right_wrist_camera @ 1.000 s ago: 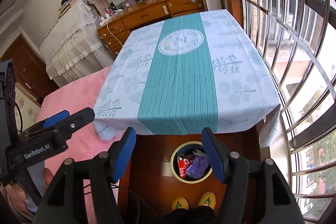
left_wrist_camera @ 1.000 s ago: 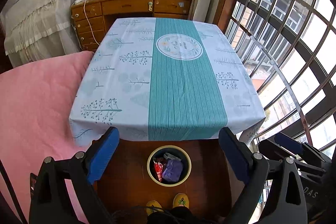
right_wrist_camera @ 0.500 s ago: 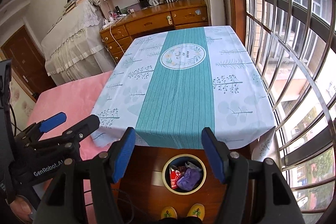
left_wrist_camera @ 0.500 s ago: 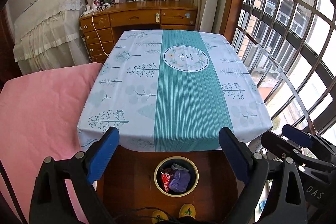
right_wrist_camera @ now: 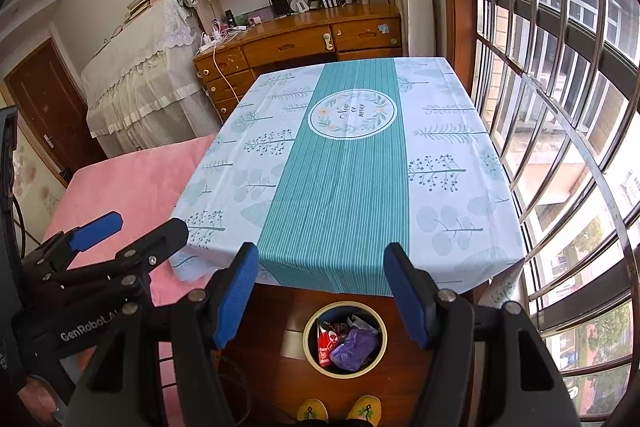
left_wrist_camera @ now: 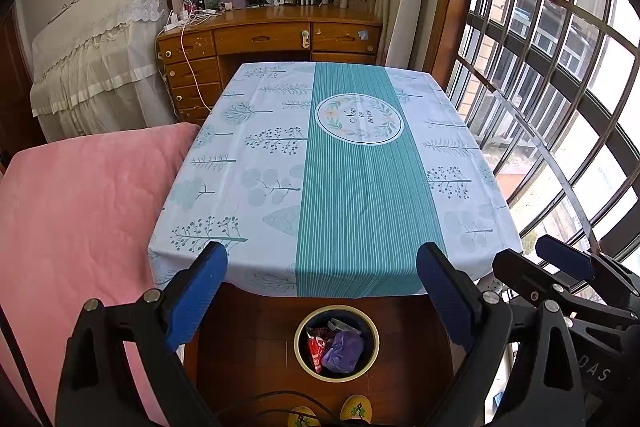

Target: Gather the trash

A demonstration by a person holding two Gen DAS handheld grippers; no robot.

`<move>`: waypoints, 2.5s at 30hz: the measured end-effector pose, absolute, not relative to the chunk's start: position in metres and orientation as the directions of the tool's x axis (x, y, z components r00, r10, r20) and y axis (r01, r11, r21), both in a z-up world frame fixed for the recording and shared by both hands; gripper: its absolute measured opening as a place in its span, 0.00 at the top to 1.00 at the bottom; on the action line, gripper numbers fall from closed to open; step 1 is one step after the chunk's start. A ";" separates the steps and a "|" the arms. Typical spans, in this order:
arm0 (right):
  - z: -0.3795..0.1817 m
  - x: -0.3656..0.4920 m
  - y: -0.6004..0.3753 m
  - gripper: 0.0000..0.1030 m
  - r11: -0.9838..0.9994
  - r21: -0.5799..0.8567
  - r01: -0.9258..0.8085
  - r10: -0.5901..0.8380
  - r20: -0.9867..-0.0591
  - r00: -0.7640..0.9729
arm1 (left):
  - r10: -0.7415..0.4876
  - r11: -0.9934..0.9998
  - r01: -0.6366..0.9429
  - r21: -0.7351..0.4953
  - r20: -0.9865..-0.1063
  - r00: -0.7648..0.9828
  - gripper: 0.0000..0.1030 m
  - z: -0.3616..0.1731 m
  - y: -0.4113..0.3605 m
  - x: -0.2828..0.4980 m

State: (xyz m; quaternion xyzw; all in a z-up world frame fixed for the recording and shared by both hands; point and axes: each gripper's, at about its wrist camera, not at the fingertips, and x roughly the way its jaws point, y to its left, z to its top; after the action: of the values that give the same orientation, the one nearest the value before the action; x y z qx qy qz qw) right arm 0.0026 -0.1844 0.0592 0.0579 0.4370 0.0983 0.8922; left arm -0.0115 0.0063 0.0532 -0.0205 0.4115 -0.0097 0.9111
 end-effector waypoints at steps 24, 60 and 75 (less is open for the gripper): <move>0.049 0.015 -0.190 0.37 0.971 0.190 -0.147 0.240 -0.783 0.573 | 0.005 0.998 -0.053 -0.038 -0.771 0.637 0.08 0.043 -0.003 -0.007; 0.044 0.016 -0.192 0.37 0.970 0.191 -0.151 0.243 -0.786 0.568 | 0.044 0.996 -0.092 -0.018 -0.780 0.624 0.08 0.037 -0.007 -0.005; 0.043 0.017 -0.193 0.37 0.969 0.192 -0.153 0.245 -0.786 0.567 | 0.046 0.996 -0.092 -0.013 -0.785 0.617 0.08 0.034 -0.014 -0.004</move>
State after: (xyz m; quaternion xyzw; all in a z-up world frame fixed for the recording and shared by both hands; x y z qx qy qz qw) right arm 0.0171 -0.1934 0.0431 0.0512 0.4514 0.1125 0.8837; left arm -0.0036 -0.0137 0.0342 -0.0260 0.4358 0.0384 0.8989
